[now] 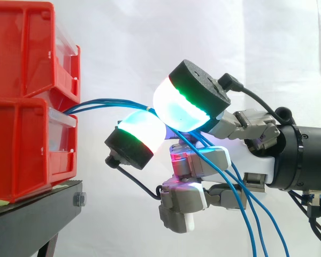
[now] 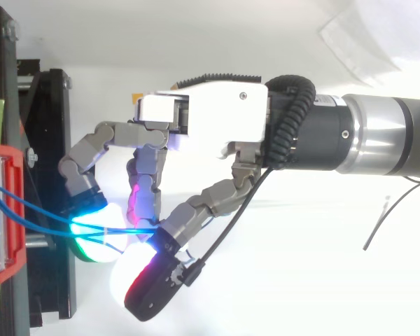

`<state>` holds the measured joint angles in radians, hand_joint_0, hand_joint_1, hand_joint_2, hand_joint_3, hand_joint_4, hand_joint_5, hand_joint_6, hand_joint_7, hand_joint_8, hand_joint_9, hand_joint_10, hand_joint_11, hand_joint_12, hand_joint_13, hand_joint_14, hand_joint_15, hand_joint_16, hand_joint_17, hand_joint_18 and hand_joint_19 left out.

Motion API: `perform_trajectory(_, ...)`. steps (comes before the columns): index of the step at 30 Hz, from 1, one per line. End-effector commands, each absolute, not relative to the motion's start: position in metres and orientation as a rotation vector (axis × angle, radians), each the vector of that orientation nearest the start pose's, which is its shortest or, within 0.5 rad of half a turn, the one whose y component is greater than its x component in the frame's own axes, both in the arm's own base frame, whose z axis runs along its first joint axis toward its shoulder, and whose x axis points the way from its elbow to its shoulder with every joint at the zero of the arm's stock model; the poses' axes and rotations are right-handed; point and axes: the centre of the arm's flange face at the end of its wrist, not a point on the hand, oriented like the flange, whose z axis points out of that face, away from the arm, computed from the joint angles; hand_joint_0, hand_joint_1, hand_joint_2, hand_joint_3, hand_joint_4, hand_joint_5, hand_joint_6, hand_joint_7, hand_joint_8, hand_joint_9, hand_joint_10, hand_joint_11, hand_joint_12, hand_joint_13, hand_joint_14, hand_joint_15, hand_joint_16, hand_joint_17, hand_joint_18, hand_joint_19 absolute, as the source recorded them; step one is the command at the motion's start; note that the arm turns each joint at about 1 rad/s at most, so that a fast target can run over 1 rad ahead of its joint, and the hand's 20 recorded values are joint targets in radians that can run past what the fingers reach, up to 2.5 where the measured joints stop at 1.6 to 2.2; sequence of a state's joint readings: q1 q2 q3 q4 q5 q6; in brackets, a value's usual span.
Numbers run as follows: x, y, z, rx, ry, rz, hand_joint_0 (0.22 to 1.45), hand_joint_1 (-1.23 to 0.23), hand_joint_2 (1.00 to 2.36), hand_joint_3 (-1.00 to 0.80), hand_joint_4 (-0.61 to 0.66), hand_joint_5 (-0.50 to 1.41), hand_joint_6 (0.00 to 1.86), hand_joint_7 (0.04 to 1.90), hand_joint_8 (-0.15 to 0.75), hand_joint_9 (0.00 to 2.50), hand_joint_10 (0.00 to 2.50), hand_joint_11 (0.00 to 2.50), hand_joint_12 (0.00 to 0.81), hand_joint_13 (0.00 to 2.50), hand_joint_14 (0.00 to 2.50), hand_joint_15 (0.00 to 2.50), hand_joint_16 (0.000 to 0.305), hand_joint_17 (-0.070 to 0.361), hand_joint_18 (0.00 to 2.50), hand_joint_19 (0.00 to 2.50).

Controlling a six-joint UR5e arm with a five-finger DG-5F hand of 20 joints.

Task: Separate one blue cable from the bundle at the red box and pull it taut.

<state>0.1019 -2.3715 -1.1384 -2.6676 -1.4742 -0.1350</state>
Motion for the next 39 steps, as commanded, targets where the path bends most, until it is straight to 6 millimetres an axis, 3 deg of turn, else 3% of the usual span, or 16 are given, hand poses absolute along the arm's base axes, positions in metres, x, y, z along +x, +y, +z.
perform_trajectory(1,0.7906,-0.0632,0.2286,1.042,1.187,1.165,0.46,-0.91,1.0,-0.5,0.02,-0.04,0.89,1.28,0.305,1.57,0.03,1.15,0.374,1.38,0.03,0.91,0.057,0.129,1.08,0.96)
perform_trajectory(6,0.7902,-0.0629,0.2278,1.041,1.191,1.166,0.45,-0.75,1.0,-0.5,-0.03,-0.03,0.88,1.3,0.306,1.6,0.03,1.11,0.381,1.39,0.03,0.9,0.058,0.131,1.1,0.95)
perform_trajectory(13,0.7906,-0.0629,0.2286,1.04,1.189,1.167,0.47,-0.71,1.0,-0.5,-0.04,-0.03,0.88,1.33,0.294,1.63,0.03,1.15,0.371,1.4,0.03,0.92,0.056,0.126,1.11,0.97)
perform_trajectory(16,0.7906,-0.0629,0.2286,1.04,1.189,1.167,0.5,-0.62,1.0,-0.5,-0.06,-0.03,0.88,1.33,0.296,1.62,0.03,1.13,0.36,1.39,0.03,0.92,0.054,0.122,1.09,0.99)
perform_trajectory(27,0.7902,-0.0638,0.2282,1.04,1.193,1.165,0.68,-0.92,1.0,-0.47,-0.05,-0.06,0.89,1.28,0.276,1.55,0.03,1.17,0.341,1.33,0.03,0.94,0.048,0.108,1.02,1.01)
perform_trajectory(30,0.7903,-0.0638,0.2284,1.039,1.192,1.166,0.74,-0.98,1.0,-0.5,-0.13,-0.07,0.91,1.28,0.268,1.47,0.03,1.17,0.34,1.31,0.03,0.92,0.049,0.109,1.01,0.96)
perform_trajectory(35,0.7899,-0.0638,0.2275,1.041,1.195,1.165,0.71,-0.99,1.0,-0.5,-0.15,-0.08,0.92,1.27,0.27,1.45,0.03,1.16,0.334,1.28,0.03,0.92,0.048,0.109,0.99,0.94)
perform_trajectory(39,0.7901,-0.065,0.2282,1.04,1.192,1.164,0.61,-1.0,1.0,-0.5,-0.07,-0.08,0.92,1.24,0.27,1.45,0.03,1.15,0.337,1.28,0.03,0.92,0.048,0.108,0.98,0.97)
